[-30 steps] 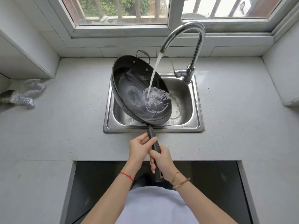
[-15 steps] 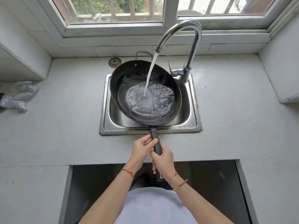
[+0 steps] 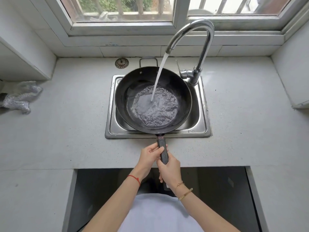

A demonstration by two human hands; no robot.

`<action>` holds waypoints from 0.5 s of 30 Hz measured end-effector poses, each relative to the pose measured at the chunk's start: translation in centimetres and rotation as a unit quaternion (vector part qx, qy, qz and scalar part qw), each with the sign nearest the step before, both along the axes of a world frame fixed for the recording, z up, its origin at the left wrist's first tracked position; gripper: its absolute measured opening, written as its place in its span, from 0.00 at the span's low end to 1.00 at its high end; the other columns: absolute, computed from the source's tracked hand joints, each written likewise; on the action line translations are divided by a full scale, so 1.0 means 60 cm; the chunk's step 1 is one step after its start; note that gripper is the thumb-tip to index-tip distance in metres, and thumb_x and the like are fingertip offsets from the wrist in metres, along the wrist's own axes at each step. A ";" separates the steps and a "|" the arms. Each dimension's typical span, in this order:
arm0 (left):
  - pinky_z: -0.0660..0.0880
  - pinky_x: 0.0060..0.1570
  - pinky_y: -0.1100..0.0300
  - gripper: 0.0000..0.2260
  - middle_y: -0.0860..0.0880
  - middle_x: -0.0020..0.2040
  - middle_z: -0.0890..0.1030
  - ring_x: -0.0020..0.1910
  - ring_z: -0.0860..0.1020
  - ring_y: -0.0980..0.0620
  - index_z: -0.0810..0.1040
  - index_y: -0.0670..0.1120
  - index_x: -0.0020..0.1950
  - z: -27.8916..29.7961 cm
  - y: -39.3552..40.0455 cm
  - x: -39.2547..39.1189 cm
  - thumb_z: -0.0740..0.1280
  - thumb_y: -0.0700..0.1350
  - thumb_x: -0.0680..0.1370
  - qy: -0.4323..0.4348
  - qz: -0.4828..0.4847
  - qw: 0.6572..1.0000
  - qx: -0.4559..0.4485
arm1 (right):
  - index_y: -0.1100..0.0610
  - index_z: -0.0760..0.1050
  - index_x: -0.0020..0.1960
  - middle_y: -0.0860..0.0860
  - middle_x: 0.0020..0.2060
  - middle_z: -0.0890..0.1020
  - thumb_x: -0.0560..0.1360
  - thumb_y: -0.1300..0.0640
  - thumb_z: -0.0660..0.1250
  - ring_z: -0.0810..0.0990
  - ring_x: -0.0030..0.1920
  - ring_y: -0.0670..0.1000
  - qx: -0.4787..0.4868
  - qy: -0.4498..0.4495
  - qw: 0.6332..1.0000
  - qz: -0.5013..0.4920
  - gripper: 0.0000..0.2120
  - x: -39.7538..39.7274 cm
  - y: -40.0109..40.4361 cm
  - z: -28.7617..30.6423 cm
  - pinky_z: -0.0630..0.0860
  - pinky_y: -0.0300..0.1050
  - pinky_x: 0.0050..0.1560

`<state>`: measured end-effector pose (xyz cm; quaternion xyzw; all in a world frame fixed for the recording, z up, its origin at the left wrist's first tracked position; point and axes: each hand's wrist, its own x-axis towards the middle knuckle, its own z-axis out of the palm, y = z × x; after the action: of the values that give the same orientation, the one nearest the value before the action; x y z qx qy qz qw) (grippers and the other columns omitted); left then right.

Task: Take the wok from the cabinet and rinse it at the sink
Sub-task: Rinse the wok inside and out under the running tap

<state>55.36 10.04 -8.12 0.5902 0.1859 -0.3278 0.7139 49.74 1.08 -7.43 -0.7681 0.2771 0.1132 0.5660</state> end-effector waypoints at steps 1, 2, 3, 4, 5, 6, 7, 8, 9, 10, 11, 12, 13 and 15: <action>0.78 0.59 0.55 0.15 0.46 0.56 0.85 0.58 0.82 0.48 0.77 0.41 0.65 -0.001 0.000 -0.001 0.66 0.36 0.79 0.004 -0.001 1.000 0.000 | 0.55 0.74 0.44 0.57 0.33 0.77 0.79 0.57 0.65 0.74 0.21 0.51 -0.001 0.004 1.000 0.000 0.05 -0.001 0.000 -0.002 0.73 0.43 0.19; 0.78 0.59 0.55 0.15 0.46 0.56 0.85 0.58 0.82 0.48 0.77 0.40 0.66 -0.001 0.000 -0.002 0.66 0.36 0.79 0.006 -0.001 1.000 0.000 | 0.55 0.74 0.44 0.57 0.33 0.77 0.79 0.57 0.66 0.75 0.21 0.51 -0.003 0.007 1.000 0.001 0.05 -0.002 0.001 -0.004 0.73 0.43 0.20; 0.78 0.59 0.55 0.15 0.46 0.57 0.84 0.58 0.82 0.49 0.76 0.41 0.66 0.000 0.000 -0.003 0.66 0.36 0.79 0.007 -0.001 1.000 0.000 | 0.55 0.73 0.44 0.57 0.33 0.78 0.79 0.57 0.66 0.75 0.21 0.52 -0.005 0.009 1.000 0.001 0.05 -0.002 0.001 -0.004 0.73 0.43 0.20; 0.78 0.60 0.55 0.15 0.46 0.57 0.84 0.59 0.82 0.49 0.76 0.41 0.66 0.000 0.000 -0.003 0.66 0.36 0.79 0.007 -0.002 1.000 0.000 | 0.55 0.73 0.44 0.58 0.34 0.78 0.79 0.56 0.66 0.75 0.21 0.52 -0.007 0.010 1.000 0.001 0.06 -0.002 0.002 -0.004 0.73 0.43 0.20; 0.77 0.61 0.54 0.15 0.46 0.57 0.84 0.59 0.81 0.49 0.76 0.42 0.66 0.001 0.001 -0.003 0.66 0.37 0.80 0.007 -0.003 1.000 -0.002 | 0.54 0.73 0.44 0.59 0.34 0.79 0.79 0.56 0.65 0.75 0.21 0.53 -0.009 0.010 1.000 0.002 0.06 -0.002 0.002 -0.003 0.73 0.43 0.19; 0.77 0.62 0.53 0.15 0.46 0.58 0.84 0.60 0.81 0.49 0.76 0.42 0.67 0.001 0.001 -0.003 0.65 0.37 0.80 0.007 -0.006 1.000 -0.002 | 0.53 0.73 0.44 0.60 0.35 0.79 0.79 0.55 0.65 0.76 0.21 0.54 -0.011 0.010 1.000 0.004 0.05 -0.001 0.002 -0.003 0.73 0.43 0.19; 0.77 0.63 0.53 0.15 0.47 0.58 0.84 0.60 0.81 0.49 0.76 0.42 0.67 0.002 0.001 -0.003 0.65 0.37 0.80 0.007 -0.009 1.000 -0.001 | 0.52 0.73 0.45 0.60 0.36 0.80 0.79 0.55 0.65 0.76 0.21 0.54 -0.013 0.010 1.000 0.005 0.04 -0.001 0.003 -0.003 0.73 0.42 0.19; 0.77 0.62 0.54 0.15 0.47 0.59 0.83 0.61 0.81 0.49 0.75 0.42 0.67 0.003 0.001 -0.002 0.65 0.37 0.80 0.007 -0.012 1.000 0.001 | 0.52 0.73 0.46 0.60 0.36 0.80 0.79 0.54 0.65 0.76 0.21 0.54 -0.014 0.011 1.000 0.006 0.04 0.000 0.003 -0.003 0.73 0.42 0.19; 0.77 0.61 0.55 0.15 0.47 0.59 0.83 0.60 0.81 0.50 0.75 0.42 0.67 0.004 0.002 -0.002 0.65 0.37 0.80 0.006 -0.016 1.000 0.004 | 0.53 0.74 0.48 0.60 0.36 0.80 0.79 0.54 0.65 0.77 0.21 0.53 -0.012 0.012 1.000 0.006 0.03 0.000 0.004 -0.004 0.73 0.42 0.19; 0.78 0.60 0.57 0.15 0.47 0.59 0.83 0.60 0.81 0.50 0.76 0.42 0.67 0.004 0.003 0.000 0.65 0.37 0.80 0.005 -0.019 1.000 0.008 | 0.54 0.74 0.49 0.59 0.36 0.80 0.79 0.53 0.65 0.77 0.21 0.53 -0.010 0.012 1.000 0.008 0.04 0.000 0.004 -0.004 0.74 0.43 0.19; 0.78 0.59 0.58 0.15 0.47 0.59 0.83 0.60 0.81 0.50 0.76 0.42 0.67 0.004 0.004 0.002 0.65 0.38 0.80 0.003 -0.022 1.000 0.013 | 0.54 0.74 0.50 0.58 0.35 0.80 0.79 0.53 0.65 0.77 0.21 0.52 -0.007 0.013 1.000 0.011 0.05 0.000 0.005 -0.004 0.75 0.43 0.20; 0.78 0.58 0.58 0.15 0.46 0.59 0.83 0.60 0.81 0.50 0.76 0.42 0.66 0.004 0.005 0.003 0.66 0.38 0.80 0.001 -0.025 0.999 0.019 | 0.54 0.74 0.51 0.57 0.34 0.80 0.79 0.53 0.65 0.77 0.21 0.52 -0.004 0.013 1.000 0.014 0.05 0.001 0.005 -0.005 0.75 0.43 0.20; 0.78 0.59 0.59 0.15 0.46 0.60 0.83 0.60 0.81 0.51 0.76 0.42 0.66 0.004 0.007 0.004 0.67 0.38 0.79 -0.003 -0.027 0.999 0.026 | 0.55 0.74 0.53 0.56 0.34 0.80 0.80 0.53 0.65 0.77 0.21 0.51 0.002 0.015 1.000 0.016 0.06 0.000 0.005 -0.004 0.76 0.43 0.21; 0.78 0.58 0.61 0.17 0.46 0.62 0.81 0.62 0.79 0.51 0.76 0.42 0.67 0.003 0.010 0.004 0.69 0.38 0.78 -0.015 -0.027 0.999 0.044 | 0.54 0.74 0.56 0.55 0.33 0.80 0.80 0.54 0.65 0.77 0.21 0.49 0.018 0.020 1.000 0.016 0.07 -0.001 0.003 -0.005 0.77 0.43 0.23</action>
<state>55.60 10.65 -7.93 0.6309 0.1729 -0.3295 0.6808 49.69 1.28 -7.76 -0.7597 0.2736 0.1426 0.5725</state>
